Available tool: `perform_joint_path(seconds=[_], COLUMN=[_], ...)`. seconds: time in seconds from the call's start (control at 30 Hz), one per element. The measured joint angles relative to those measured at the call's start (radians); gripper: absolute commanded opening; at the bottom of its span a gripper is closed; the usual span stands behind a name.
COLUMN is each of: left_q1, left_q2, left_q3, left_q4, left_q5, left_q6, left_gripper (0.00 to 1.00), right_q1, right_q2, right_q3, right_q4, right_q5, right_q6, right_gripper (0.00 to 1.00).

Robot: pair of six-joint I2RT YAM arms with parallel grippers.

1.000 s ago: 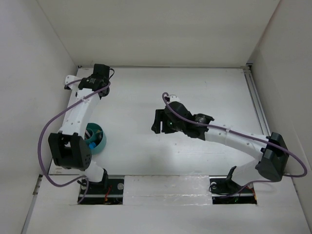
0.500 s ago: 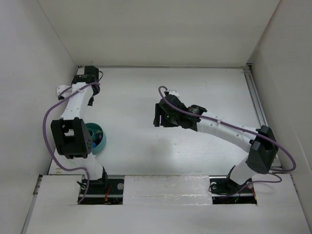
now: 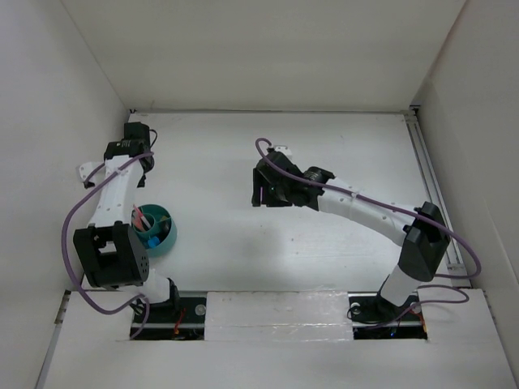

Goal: Sort the stationery into containers
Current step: Place the stapler in the storage box.

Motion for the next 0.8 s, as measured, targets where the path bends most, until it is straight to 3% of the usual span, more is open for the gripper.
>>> perform_joint_path(seconds=[0.43,0.8], left_q1=[-0.001,-0.008], left_q2=[-0.005,-0.077], left_q3=[-0.052,-0.087], left_q4=[-0.08,-0.15], left_q5=[0.048,0.061], left_q6=[-0.145,-0.18], left_gripper=[0.0,0.0], right_q1=[0.004,0.011], right_q2=[0.005,0.013], right_q3=[0.005,0.013], right_q4=[-0.034,-0.042], right_q5=[0.002,0.002], right_q6=[0.007,0.011], right_gripper=[0.66,0.66])
